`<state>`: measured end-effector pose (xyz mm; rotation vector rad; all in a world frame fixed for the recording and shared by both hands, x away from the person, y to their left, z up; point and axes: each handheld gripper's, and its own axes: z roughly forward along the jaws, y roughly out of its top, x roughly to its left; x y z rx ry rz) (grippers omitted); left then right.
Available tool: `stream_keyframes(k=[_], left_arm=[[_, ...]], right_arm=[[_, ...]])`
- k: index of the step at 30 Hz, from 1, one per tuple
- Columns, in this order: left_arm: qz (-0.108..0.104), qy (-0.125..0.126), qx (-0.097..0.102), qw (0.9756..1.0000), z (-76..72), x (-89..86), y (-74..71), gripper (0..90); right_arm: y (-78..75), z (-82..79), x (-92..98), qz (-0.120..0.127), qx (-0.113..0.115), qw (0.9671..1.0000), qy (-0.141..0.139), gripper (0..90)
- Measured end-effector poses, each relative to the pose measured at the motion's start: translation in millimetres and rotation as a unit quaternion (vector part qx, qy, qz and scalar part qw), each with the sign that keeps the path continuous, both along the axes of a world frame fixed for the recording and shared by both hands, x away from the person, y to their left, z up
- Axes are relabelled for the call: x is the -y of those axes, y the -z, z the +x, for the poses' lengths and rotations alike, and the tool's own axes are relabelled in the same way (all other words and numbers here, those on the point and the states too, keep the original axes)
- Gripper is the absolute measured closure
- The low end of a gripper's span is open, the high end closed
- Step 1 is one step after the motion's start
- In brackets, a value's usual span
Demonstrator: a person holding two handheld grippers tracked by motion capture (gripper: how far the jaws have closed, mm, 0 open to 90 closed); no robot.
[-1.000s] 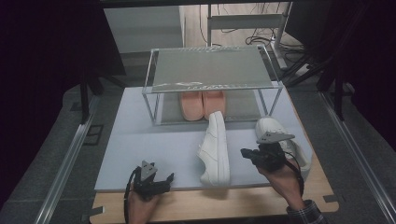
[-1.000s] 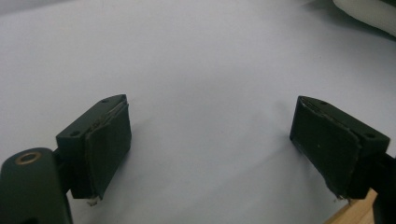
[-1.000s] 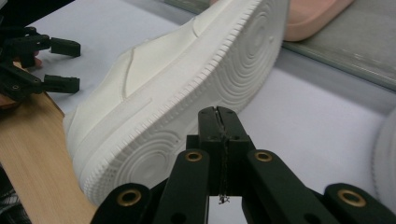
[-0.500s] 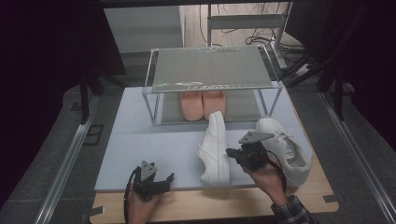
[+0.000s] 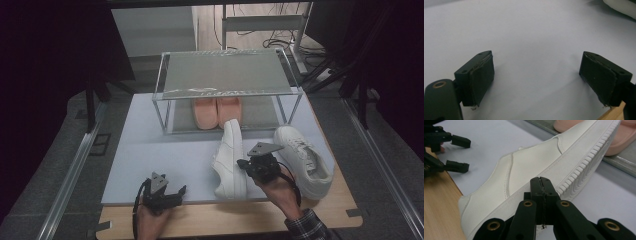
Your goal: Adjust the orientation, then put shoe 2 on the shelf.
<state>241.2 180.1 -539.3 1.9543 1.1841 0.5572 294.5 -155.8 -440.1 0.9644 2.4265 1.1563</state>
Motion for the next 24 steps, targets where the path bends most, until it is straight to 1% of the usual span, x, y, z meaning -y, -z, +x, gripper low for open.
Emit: stream_keyframes(k=[4,8,12,16,24], left_arm=[[0.0,0.0,0.0,1.0,-0.1,0.1,0.0,12.9],[0.0,0.0,0.0,1.0,-0.1,0.0,0.0,12.9],[0.0,0.0,0.0,1.0,-0.1,0.0,0.0,12.9],[0.0,0.0,0.0,1.0,-0.1,0.1,0.0,12.9],[-0.001,-0.001,0.0,1.0,-0.2,0.1,0.0,12.8]], right_arm=[[0.6,-2.0,3.9,-0.002,-0.003,1.0,0.005,90.0],[1.8,-3.0,7.1,0.006,-0.005,0.9999,0.011,90.0],[1.5,-4.9,7.9,0.001,-0.001,0.9998,0.018,90.0],[2.4,-6.2,11.3,0.006,0.0,0.9997,0.024,90.0],[1.9,-7.8,18.6,0.005,0.0,0.9994,0.035,90.0]])
